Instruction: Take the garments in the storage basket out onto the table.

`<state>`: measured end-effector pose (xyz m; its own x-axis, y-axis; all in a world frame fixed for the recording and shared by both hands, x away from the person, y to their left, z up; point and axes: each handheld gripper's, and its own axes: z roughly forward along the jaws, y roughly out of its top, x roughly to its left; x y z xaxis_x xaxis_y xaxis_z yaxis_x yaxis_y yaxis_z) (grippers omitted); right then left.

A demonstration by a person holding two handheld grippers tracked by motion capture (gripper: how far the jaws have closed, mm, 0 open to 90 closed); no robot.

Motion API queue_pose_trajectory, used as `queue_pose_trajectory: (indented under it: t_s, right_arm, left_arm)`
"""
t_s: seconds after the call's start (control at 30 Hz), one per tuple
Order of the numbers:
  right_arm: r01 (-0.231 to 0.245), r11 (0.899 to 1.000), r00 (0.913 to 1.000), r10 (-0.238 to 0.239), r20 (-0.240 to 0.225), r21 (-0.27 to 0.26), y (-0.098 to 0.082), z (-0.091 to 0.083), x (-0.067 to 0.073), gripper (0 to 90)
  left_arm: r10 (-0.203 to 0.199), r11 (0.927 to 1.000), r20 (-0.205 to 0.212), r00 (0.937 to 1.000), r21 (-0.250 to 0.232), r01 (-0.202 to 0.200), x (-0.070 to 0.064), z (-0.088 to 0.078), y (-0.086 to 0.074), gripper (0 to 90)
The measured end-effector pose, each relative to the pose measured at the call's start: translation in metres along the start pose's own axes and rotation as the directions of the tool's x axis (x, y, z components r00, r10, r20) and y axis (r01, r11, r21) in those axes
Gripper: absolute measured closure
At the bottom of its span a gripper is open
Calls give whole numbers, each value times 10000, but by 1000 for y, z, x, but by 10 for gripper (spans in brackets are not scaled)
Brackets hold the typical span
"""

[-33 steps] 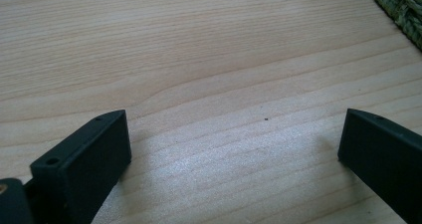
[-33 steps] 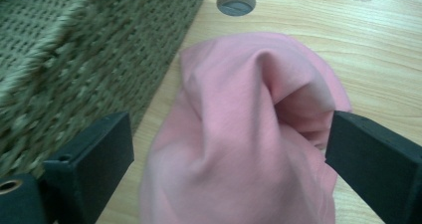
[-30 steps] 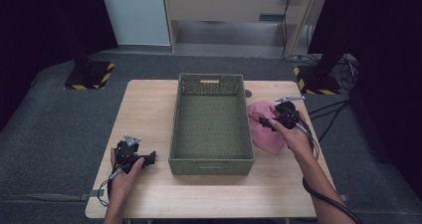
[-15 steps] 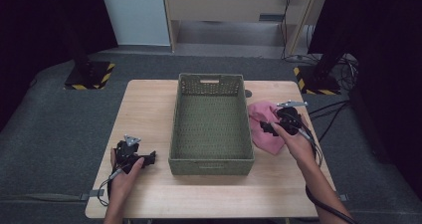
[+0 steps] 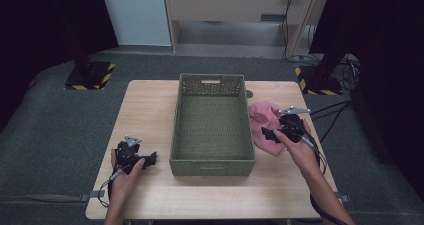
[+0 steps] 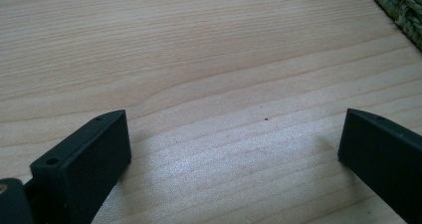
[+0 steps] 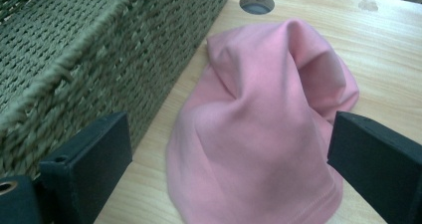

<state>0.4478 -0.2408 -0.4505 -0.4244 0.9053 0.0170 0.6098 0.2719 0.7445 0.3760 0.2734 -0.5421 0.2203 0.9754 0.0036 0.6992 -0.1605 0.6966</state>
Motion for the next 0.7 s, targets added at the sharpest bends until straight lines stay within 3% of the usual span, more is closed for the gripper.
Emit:
queue_pose_trajectory:
  t_s: [0.7]
  right_arm:
    - [-17, 10000, 9999, 17, -100, -36, -23, -11, -4, 37]
  left_arm:
    - [1, 10000, 0, 10000, -1, -1, 0, 0, 0, 0]
